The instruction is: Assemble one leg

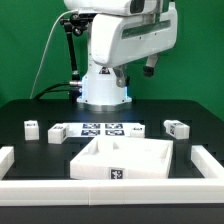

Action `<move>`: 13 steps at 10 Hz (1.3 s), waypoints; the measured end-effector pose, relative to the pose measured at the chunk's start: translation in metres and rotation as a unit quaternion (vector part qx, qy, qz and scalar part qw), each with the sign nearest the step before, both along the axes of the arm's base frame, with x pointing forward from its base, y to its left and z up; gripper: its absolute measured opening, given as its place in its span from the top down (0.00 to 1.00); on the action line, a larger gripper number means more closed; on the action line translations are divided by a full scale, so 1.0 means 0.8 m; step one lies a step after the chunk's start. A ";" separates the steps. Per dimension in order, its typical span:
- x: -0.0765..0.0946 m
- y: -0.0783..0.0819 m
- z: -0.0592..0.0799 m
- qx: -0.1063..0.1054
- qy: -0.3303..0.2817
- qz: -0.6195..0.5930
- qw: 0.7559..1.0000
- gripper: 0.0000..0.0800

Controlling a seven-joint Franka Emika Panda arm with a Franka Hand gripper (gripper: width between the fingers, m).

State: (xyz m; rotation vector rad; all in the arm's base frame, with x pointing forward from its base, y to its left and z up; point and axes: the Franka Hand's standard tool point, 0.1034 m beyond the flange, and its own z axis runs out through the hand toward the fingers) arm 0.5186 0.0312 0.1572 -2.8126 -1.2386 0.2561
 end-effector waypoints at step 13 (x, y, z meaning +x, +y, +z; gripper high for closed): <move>-0.027 -0.005 -0.068 0.028 -0.140 0.080 0.986 0.19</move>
Offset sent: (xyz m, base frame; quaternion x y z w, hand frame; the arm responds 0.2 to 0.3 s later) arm 0.0000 0.0000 0.0000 0.0000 0.0000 0.0000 1.0000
